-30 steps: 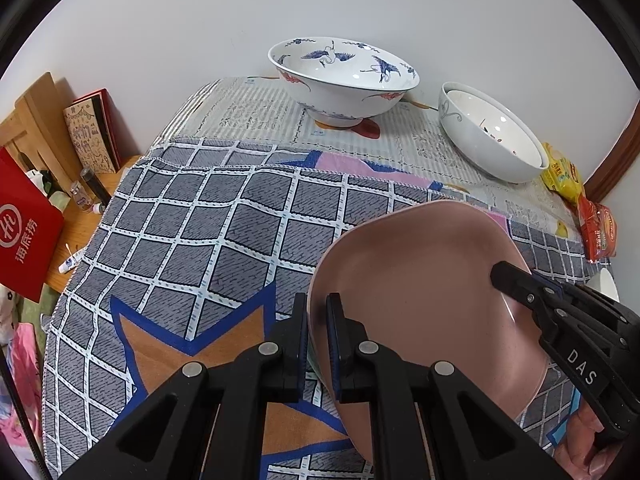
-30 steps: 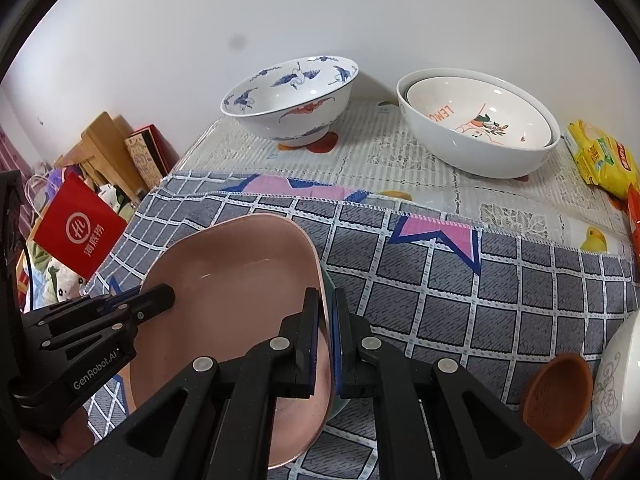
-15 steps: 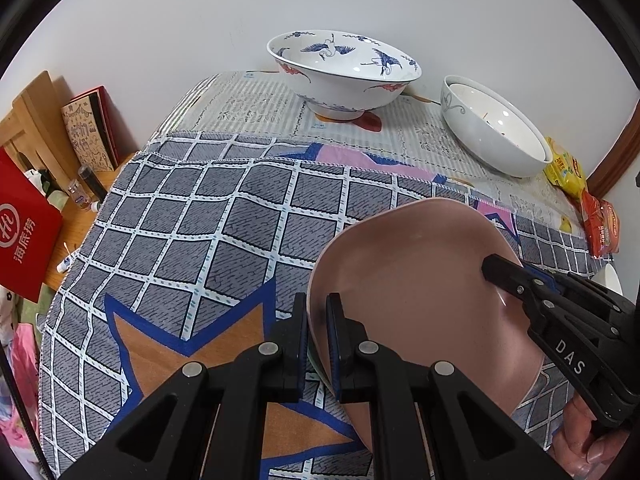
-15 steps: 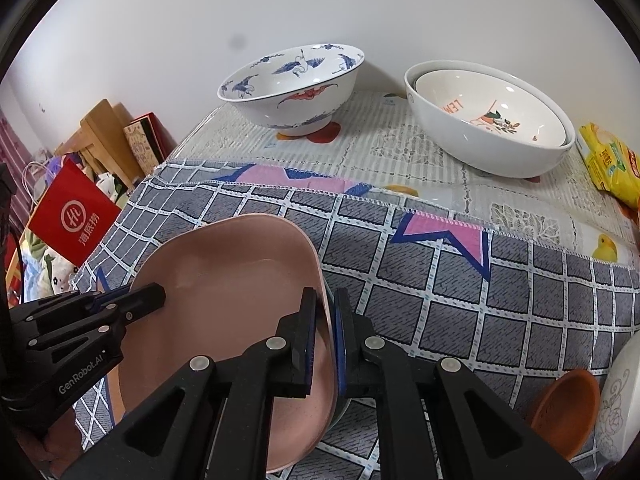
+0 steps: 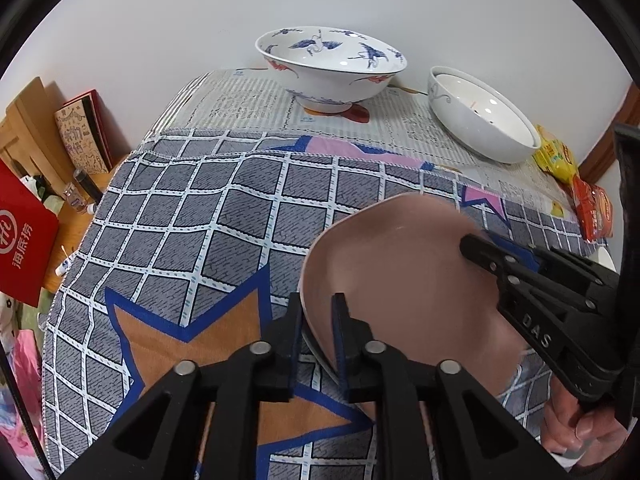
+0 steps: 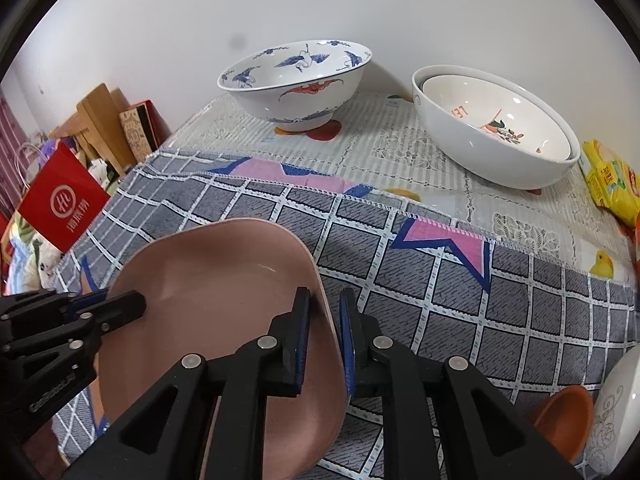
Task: Organize plates and bowls
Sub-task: 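Lower the pink plate onto the teal plate stack and open both grippers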
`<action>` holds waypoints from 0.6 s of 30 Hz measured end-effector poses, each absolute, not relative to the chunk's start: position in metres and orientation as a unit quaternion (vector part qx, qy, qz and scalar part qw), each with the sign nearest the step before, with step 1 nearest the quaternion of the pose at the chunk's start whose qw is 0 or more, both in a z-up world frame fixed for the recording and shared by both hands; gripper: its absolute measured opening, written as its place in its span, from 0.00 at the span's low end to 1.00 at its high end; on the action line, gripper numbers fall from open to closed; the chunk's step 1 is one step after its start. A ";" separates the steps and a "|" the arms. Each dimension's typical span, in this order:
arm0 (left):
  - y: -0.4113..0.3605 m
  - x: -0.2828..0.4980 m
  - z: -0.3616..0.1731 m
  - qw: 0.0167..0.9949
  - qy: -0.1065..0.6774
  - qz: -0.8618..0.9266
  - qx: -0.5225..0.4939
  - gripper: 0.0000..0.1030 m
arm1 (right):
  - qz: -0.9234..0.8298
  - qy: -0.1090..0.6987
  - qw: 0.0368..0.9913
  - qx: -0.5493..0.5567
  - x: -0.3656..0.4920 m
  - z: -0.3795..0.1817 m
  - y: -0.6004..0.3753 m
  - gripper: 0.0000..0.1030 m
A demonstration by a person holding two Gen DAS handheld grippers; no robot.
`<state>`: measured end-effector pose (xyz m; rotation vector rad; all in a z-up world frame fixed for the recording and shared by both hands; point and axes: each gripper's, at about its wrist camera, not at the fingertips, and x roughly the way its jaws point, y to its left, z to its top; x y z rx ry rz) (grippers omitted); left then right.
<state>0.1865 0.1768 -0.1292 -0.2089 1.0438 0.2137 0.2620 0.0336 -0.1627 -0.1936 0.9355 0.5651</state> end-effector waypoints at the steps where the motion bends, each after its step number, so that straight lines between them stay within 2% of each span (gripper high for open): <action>1: 0.176 0.185 -0.128 0.857 0.495 0.101 -0.097 0.22 | 0.269 0.441 0.852 -0.089 0.261 -0.161 0.033 0.15; 13: 0.153 0.171 -0.097 0.871 0.476 0.093 -0.078 0.22 | 0.254 0.420 0.869 -0.051 0.237 -0.124 -0.004 0.16; 18: 0.122 0.167 -0.080 0.882 0.462 0.072 -0.067 0.22 | 0.218 0.405 0.887 -0.040 0.216 -0.103 -0.056 0.21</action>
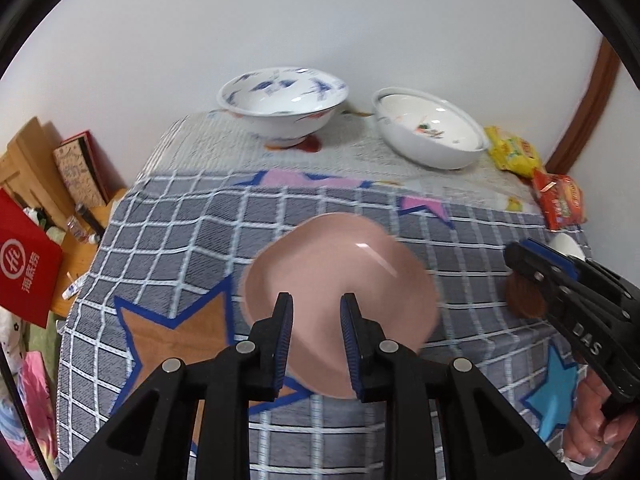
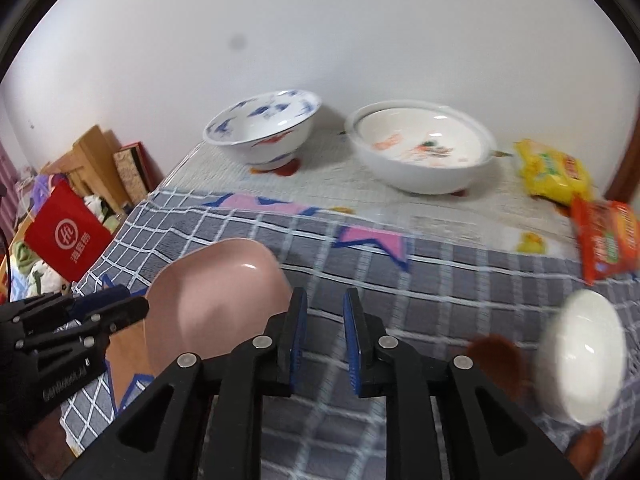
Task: Organize plates and bowls
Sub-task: 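Lower the pink plate onto the teal plate stack and open both grippers, then grasp a small brown clay bowl with the left gripper while the right gripper grasps another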
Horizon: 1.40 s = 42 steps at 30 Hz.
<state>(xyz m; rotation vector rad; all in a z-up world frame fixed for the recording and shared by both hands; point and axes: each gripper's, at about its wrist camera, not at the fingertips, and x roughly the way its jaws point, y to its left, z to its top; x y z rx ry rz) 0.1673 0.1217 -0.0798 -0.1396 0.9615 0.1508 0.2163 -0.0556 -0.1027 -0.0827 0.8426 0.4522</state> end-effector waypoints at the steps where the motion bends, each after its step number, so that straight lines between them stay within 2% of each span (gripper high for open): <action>1: 0.115 0.167 -0.078 0.883 0.459 0.068 -0.065 0.22 | 0.209 0.403 0.890 -0.038 0.213 -0.100 -0.066 0.22; 3: 0.099 0.166 -0.073 0.887 0.454 0.057 -0.060 0.23 | 0.187 0.396 0.899 -0.033 0.204 -0.093 -0.092 0.24; 7: 0.061 0.167 -0.069 0.891 0.450 0.033 -0.042 0.29 | 0.137 0.372 0.918 -0.008 0.180 -0.082 -0.155 0.37; 10: 0.034 0.169 -0.070 0.892 0.451 0.016 -0.034 0.29 | 0.096 0.368 0.925 0.001 0.167 -0.082 -0.197 0.38; 18: -0.021 0.175 -0.083 0.887 0.462 -0.004 -0.012 0.29 | 0.030 0.404 0.913 0.055 0.151 -0.110 -0.295 0.38; 26: -0.042 0.198 -0.101 0.871 0.490 -0.016 -0.020 0.30 | 0.011 0.437 0.897 0.068 0.153 -0.150 -0.329 0.37; 28: -0.043 0.207 -0.105 0.870 0.493 -0.013 -0.025 0.36 | 0.008 0.443 0.893 0.074 0.158 -0.159 -0.334 0.36; 29: -0.044 0.211 -0.107 0.870 0.493 -0.012 -0.025 0.44 | 0.008 0.446 0.891 0.078 0.160 -0.163 -0.336 0.36; 30: -0.046 0.216 -0.110 0.869 0.494 -0.012 -0.025 0.48 | 0.009 0.450 0.889 0.082 0.161 -0.166 -0.337 0.36; 36: -0.057 0.239 -0.127 0.863 0.505 -0.017 -0.020 0.48 | 0.020 0.467 0.879 0.095 0.172 -0.189 -0.335 0.34; 42: -0.064 0.252 -0.141 0.861 0.508 -0.022 -0.010 0.48 | 0.022 0.473 0.874 0.106 0.179 -0.200 -0.337 0.27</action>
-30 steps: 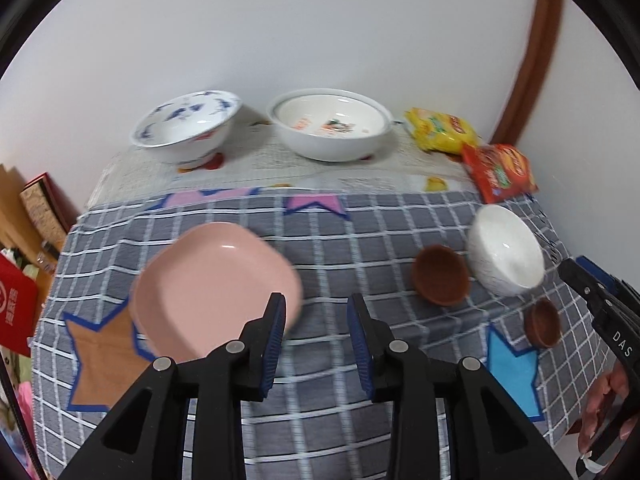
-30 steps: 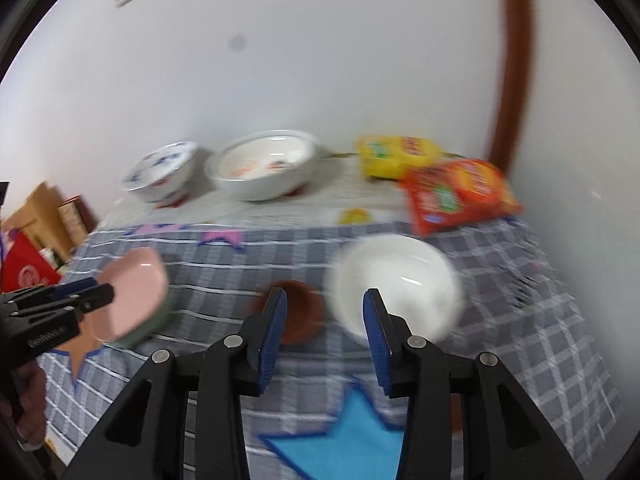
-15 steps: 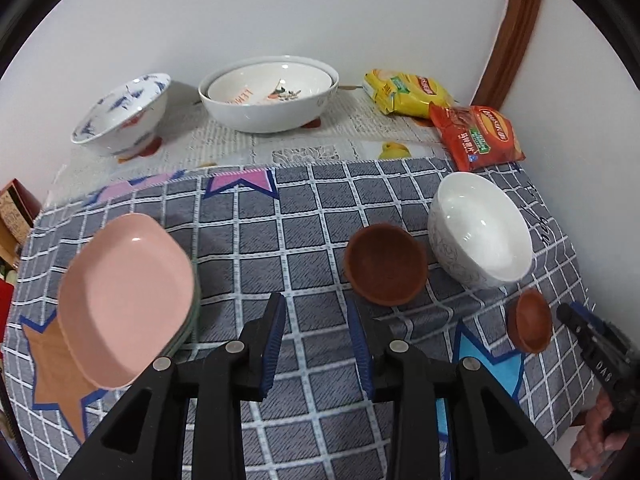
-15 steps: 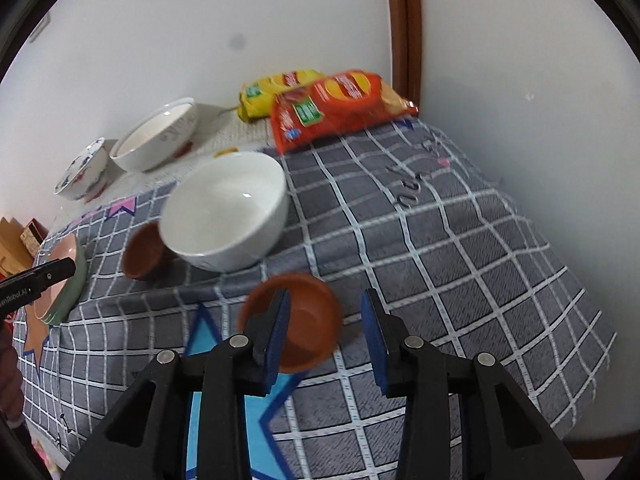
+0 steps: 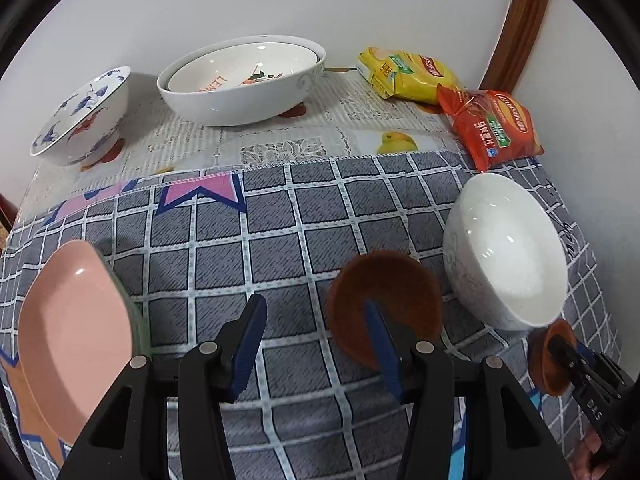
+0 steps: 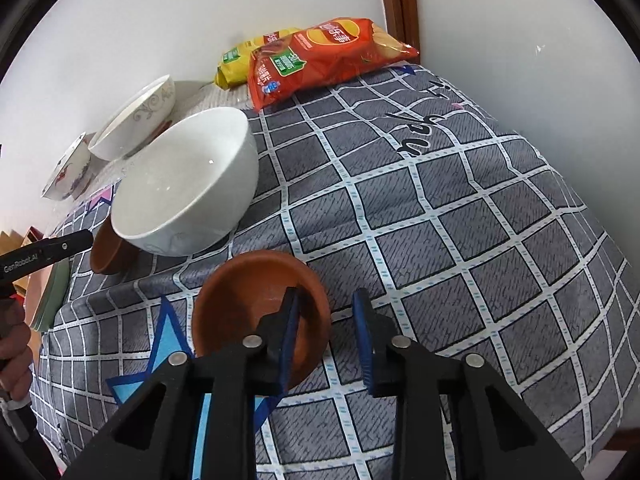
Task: Organize plates and bowls
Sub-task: 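Grasp a small brown clay bowl with the left gripper while the right gripper grasps another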
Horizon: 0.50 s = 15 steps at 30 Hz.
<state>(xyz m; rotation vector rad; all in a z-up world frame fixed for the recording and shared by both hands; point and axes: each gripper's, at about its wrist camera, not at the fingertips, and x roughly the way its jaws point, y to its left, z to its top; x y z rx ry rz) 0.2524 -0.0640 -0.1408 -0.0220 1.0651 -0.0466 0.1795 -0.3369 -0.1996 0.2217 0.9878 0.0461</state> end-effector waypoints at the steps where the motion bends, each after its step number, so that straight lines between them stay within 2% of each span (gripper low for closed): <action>1: -0.064 0.255 -0.144 0.860 0.510 -0.022 -0.012 0.48 | 0.023 0.473 0.875 0.105 0.180 -0.199 -0.336 0.26; 4: -0.065 0.259 -0.149 0.858 0.513 -0.027 -0.015 0.47 | 0.030 0.474 0.874 0.103 0.180 -0.200 -0.334 0.22; 10: -0.068 0.264 -0.155 0.855 0.518 -0.034 -0.015 0.39 | 0.031 0.473 0.875 0.099 0.182 -0.200 -0.330 0.18; 12: -0.071 0.265 -0.159 0.853 0.520 -0.036 -0.009 0.29 | 0.031 0.472 0.875 0.102 0.182 -0.200 -0.331 0.18; 14: -0.072 0.266 -0.161 0.851 0.523 -0.042 -0.012 0.28 | 0.031 0.472 0.875 0.104 0.182 -0.201 -0.331 0.17; 15: -0.072 0.266 -0.162 0.851 0.523 -0.043 -0.013 0.24 | 0.031 0.470 0.876 0.106 0.181 -0.201 -0.331 0.17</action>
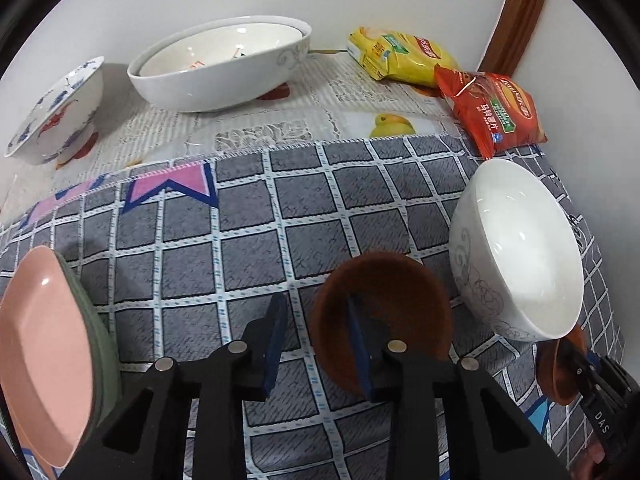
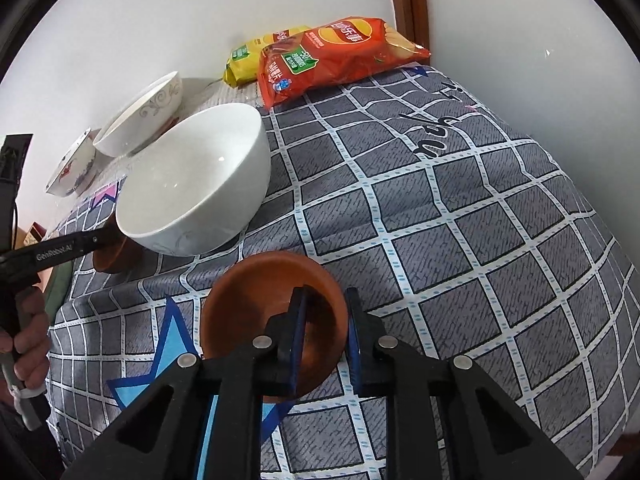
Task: Organize plates and bowls
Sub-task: 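Grasp a small brown clay bowl with the left gripper while the right gripper grasps another, then carry the right gripper's brown bowl over the white bowl while the left gripper holds its brown bowl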
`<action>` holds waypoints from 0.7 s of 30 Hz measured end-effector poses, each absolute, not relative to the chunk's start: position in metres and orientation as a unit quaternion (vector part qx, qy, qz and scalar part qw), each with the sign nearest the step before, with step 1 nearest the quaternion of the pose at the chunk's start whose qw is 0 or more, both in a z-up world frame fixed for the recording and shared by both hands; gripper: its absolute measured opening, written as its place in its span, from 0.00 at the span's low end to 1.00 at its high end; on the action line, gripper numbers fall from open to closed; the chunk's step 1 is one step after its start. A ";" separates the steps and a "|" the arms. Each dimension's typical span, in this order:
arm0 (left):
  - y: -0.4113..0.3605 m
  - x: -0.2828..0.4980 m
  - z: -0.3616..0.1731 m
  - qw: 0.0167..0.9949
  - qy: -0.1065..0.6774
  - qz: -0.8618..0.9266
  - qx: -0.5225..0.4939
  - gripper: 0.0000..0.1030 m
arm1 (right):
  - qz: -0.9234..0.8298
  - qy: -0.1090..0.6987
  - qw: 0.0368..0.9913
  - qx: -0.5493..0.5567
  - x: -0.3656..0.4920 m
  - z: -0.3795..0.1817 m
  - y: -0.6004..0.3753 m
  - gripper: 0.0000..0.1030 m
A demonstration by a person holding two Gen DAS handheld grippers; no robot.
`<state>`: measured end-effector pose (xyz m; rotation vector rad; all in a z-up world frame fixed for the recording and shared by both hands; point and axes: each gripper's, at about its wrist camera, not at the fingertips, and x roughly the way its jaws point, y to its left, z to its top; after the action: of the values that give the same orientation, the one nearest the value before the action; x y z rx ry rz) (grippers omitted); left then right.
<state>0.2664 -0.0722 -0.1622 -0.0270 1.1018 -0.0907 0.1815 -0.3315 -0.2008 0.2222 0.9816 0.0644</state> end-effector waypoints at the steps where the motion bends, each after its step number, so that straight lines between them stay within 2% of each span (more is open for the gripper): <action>1: -0.072 0.267 -0.163 0.851 0.524 -0.043 -0.013 0.21 | 0.031 0.470 0.876 0.108 0.181 -0.201 -0.332 0.15; 4: -0.074 0.267 -0.165 0.850 0.525 -0.051 -0.020 0.15 | 0.035 0.468 0.876 0.115 0.181 -0.200 -0.333 0.12; 10: -0.076 0.266 -0.163 0.854 0.518 -0.054 -0.021 0.12 | 0.029 0.466 0.876 0.121 0.179 -0.200 -0.333 0.11; 12: -0.074 0.265 -0.159 0.855 0.515 -0.060 -0.028 0.08 | 0.026 0.464 0.877 0.124 0.178 -0.199 -0.332 0.11; 21: -0.074 0.251 -0.146 0.860 0.505 -0.070 -0.027 0.07 | 0.024 0.451 0.883 0.127 0.172 -0.189 -0.324 0.10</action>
<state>0.2507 -0.0738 -0.1464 -0.0564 1.0611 -0.1467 0.1718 -0.3239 -0.1885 0.2649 0.9399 0.0501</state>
